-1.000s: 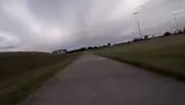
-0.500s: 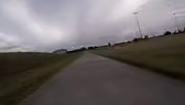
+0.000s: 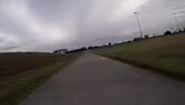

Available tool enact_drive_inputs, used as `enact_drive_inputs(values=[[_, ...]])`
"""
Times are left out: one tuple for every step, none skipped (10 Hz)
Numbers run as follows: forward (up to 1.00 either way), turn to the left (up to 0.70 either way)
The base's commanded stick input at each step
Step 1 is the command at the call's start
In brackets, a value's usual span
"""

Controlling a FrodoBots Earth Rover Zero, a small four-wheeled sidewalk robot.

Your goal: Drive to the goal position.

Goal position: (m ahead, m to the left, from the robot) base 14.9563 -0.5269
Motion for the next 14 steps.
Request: enact_drive_inputs(values=[[0.37,0.00],[0.37,0.00],[0.37,0.00],[0.37,0.00],[0.37,0.00],[0.37,0.00],[0.40,0.00],[0.40,0.00],[0.62,0.00],[0.65,0.00],[0.69,0.00],[0.70,0.00],[0.70,0.00],[0.70,0.00]])
